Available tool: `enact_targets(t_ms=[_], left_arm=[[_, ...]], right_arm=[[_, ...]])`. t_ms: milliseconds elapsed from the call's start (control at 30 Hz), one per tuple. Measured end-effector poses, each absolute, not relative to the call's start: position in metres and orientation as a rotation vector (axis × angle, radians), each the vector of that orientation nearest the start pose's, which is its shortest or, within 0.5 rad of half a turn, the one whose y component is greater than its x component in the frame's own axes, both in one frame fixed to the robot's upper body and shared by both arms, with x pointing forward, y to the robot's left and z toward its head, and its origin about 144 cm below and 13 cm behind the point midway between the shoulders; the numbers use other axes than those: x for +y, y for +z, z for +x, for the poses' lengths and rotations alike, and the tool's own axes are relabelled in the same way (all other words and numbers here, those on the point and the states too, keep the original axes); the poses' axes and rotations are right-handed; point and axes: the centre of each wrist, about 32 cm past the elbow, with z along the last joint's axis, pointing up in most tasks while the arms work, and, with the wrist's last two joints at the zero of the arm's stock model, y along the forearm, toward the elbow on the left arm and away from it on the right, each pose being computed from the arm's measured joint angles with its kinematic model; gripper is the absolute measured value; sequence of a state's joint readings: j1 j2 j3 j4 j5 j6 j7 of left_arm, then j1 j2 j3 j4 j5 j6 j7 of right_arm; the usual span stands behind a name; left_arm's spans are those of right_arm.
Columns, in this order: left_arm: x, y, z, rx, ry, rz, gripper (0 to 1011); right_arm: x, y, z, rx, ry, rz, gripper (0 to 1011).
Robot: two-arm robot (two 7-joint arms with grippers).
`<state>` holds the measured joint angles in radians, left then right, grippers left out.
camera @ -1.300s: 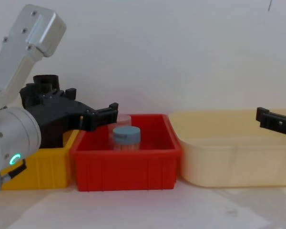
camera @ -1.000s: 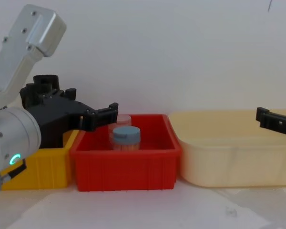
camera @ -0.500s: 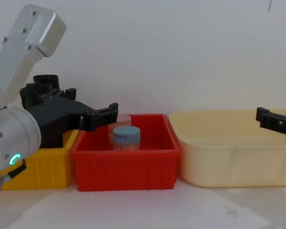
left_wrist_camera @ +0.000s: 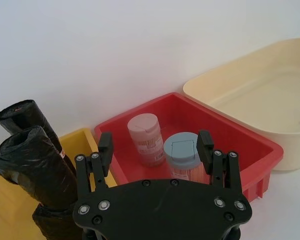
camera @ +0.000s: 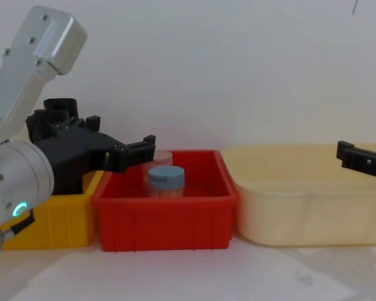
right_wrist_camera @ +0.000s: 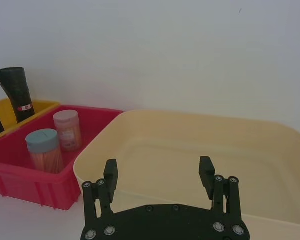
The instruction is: Pick up the garbage bag with the one hand and transfer it to the other hand.
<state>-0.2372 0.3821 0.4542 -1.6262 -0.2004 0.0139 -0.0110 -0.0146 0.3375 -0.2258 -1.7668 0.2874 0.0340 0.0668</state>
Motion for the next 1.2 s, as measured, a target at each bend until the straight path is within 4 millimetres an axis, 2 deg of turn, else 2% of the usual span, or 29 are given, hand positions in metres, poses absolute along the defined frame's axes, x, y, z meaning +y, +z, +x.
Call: enact_targets(t_ms=[867, 1200], left_arm=[[0.198, 1.205, 0.492, -0.267, 1.124, 0.062, 1001], [0.204, 1.23, 0.483, -0.249, 1.121, 0.069, 1001]], right_arm=[[-0.237, 1.189, 0.444, -0.072, -1.229, 0.023, 1001], [-0.23, 1.209, 0.45, -0.033, -1.184, -0.007, 1001]])
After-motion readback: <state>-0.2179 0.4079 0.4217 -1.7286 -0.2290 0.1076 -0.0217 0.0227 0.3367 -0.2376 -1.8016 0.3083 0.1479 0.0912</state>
